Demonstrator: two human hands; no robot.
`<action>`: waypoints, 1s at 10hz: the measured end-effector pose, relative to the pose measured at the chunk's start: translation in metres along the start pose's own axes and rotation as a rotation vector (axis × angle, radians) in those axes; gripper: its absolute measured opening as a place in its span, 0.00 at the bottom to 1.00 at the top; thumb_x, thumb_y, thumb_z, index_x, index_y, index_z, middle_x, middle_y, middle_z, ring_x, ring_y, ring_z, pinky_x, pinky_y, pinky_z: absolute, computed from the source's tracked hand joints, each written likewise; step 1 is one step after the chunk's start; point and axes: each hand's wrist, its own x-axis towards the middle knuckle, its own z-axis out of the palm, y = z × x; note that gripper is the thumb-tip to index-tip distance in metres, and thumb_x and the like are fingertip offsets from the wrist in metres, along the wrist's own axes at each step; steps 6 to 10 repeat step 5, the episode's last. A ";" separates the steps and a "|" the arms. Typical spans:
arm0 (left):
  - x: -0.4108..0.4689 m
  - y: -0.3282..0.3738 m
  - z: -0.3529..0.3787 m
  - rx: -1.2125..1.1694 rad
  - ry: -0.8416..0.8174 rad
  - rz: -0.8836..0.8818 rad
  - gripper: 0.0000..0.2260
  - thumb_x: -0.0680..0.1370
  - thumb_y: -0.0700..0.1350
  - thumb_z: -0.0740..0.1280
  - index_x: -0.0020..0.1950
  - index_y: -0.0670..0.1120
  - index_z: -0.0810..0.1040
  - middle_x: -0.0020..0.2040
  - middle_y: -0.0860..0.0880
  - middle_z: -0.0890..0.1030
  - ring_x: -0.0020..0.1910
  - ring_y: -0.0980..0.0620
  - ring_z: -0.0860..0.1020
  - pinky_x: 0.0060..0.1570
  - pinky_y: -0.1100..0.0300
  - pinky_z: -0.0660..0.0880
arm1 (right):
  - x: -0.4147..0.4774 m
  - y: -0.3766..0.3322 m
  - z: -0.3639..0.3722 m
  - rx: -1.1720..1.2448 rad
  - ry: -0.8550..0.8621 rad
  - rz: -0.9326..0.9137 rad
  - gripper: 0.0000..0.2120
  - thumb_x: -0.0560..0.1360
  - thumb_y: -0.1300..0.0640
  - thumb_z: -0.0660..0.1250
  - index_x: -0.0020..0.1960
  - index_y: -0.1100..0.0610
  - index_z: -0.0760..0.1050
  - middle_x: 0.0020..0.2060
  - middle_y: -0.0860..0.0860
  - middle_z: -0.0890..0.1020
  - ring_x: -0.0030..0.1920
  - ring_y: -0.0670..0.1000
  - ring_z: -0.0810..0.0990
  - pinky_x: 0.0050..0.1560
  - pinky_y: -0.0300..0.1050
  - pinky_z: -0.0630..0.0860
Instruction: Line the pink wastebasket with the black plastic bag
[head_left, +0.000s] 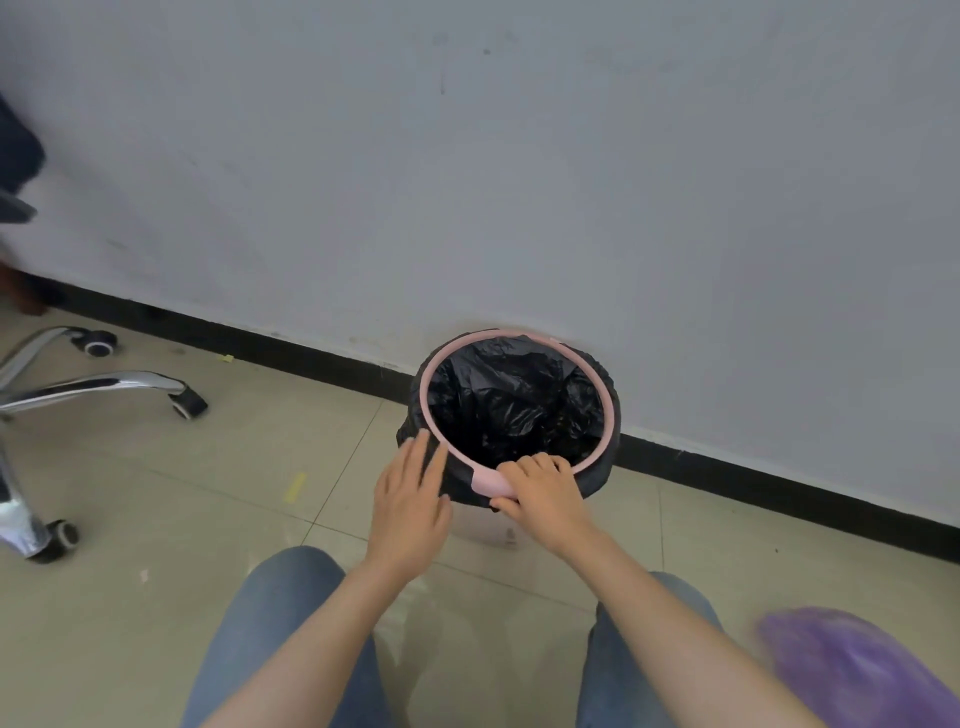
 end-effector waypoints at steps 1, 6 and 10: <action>0.008 0.007 0.006 0.263 -0.063 0.211 0.29 0.65 0.46 0.61 0.67 0.45 0.65 0.65 0.45 0.77 0.66 0.47 0.63 0.55 0.47 0.76 | 0.003 0.002 0.000 0.021 -0.066 -0.003 0.21 0.73 0.51 0.65 0.63 0.59 0.68 0.55 0.59 0.77 0.58 0.60 0.72 0.65 0.56 0.62; 0.005 0.010 0.033 0.352 -0.013 0.302 0.38 0.58 0.49 0.75 0.65 0.46 0.67 0.63 0.45 0.78 0.63 0.46 0.76 0.56 0.47 0.76 | -0.020 0.006 -0.099 0.771 0.283 0.226 0.11 0.75 0.55 0.62 0.57 0.55 0.76 0.57 0.51 0.78 0.61 0.53 0.73 0.63 0.45 0.68; 0.005 0.010 0.033 0.352 -0.013 0.302 0.38 0.58 0.49 0.75 0.65 0.46 0.67 0.63 0.45 0.78 0.63 0.46 0.76 0.56 0.47 0.76 | -0.020 0.006 -0.099 0.771 0.283 0.226 0.11 0.75 0.55 0.62 0.57 0.55 0.76 0.57 0.51 0.78 0.61 0.53 0.73 0.63 0.45 0.68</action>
